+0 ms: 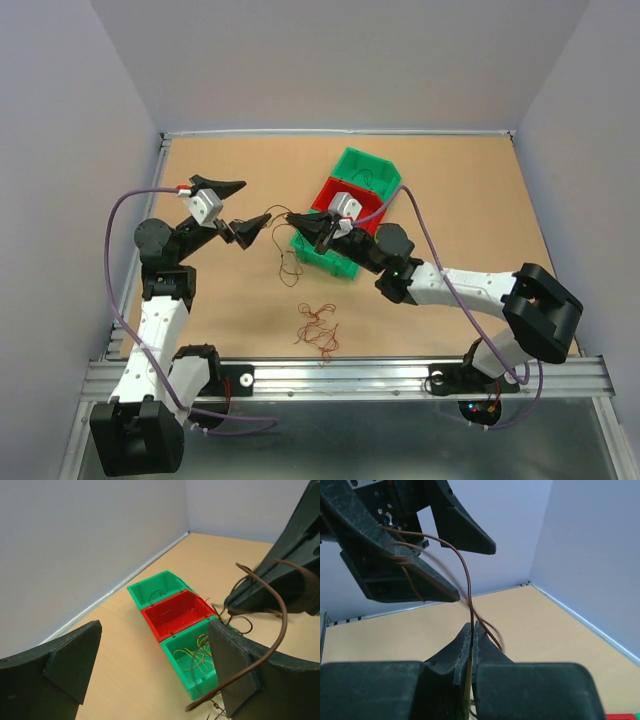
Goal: Untangle the cables
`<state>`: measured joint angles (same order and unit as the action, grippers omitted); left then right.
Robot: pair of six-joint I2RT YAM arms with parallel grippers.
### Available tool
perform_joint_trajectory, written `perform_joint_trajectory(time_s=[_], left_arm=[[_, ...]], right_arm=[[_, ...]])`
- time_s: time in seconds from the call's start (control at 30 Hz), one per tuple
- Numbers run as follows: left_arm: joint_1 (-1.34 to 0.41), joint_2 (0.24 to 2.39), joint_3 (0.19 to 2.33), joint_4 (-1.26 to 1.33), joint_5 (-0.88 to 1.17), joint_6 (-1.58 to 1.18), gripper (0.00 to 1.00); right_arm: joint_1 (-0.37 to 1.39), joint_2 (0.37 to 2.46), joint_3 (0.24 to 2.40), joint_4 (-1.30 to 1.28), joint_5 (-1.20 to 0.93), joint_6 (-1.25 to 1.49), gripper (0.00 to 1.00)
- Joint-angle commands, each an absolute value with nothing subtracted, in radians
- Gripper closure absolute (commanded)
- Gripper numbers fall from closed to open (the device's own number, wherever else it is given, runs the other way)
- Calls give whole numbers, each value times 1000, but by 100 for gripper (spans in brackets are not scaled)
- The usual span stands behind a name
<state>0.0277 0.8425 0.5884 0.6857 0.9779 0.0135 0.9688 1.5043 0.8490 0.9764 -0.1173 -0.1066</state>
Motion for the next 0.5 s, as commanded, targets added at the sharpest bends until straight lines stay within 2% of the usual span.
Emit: perform_joint_trajectory(time_s=[0.0, 0.2, 0.33, 0.47], left_arm=[[25, 834, 614, 693, 1066, 87, 1], [14, 859, 604, 681, 1209, 141, 1], [15, 873, 606, 676, 1140, 155, 1], [14, 877, 612, 673, 1013, 144, 7]], right_arm=[[971, 1476, 821, 1037, -49, -94, 99], [971, 1471, 834, 1011, -61, -80, 99], [971, 1465, 836, 1008, -74, -69, 99], [971, 1442, 824, 1008, -86, -54, 99]])
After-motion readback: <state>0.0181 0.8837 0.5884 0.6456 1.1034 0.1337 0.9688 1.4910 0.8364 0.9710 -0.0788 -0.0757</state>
